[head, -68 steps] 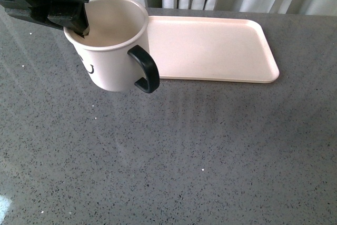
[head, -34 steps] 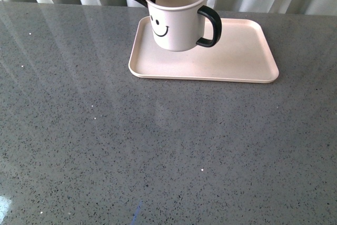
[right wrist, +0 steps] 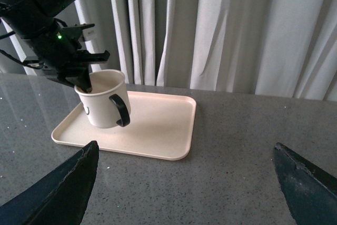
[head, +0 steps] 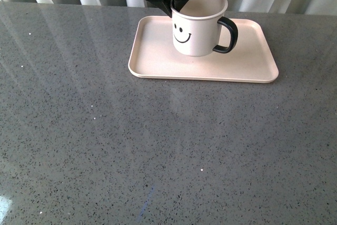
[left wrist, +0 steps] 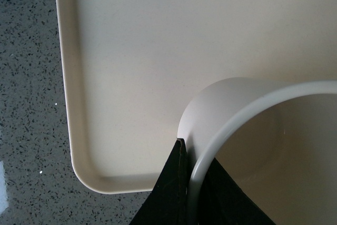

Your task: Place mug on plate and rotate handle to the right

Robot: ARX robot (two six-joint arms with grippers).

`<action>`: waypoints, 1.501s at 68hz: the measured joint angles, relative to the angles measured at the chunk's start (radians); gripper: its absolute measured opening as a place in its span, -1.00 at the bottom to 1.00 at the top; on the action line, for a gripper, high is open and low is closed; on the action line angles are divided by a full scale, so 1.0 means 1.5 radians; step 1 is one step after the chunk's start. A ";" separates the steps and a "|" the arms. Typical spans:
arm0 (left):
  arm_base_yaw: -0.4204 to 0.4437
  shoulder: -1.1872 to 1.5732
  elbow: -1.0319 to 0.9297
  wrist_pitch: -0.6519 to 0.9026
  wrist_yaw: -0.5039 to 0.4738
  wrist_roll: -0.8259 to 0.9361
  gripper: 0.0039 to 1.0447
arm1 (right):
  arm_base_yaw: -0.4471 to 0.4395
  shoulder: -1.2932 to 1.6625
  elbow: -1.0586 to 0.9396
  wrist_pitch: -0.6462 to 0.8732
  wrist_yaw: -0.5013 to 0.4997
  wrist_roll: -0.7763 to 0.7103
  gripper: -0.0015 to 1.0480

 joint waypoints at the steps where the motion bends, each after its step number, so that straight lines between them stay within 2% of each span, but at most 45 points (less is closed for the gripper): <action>1: 0.000 0.003 0.004 -0.002 0.000 -0.001 -0.97 | 0.000 0.000 0.000 0.000 0.000 0.000 0.82; 48: -0.002 0.122 0.169 -0.086 0.002 0.024 -0.97 | 0.000 0.000 0.000 0.000 0.000 0.000 0.82; 102: -0.011 0.121 0.127 -0.054 0.010 0.022 -0.96 | 0.000 0.000 0.000 0.000 0.000 0.000 0.82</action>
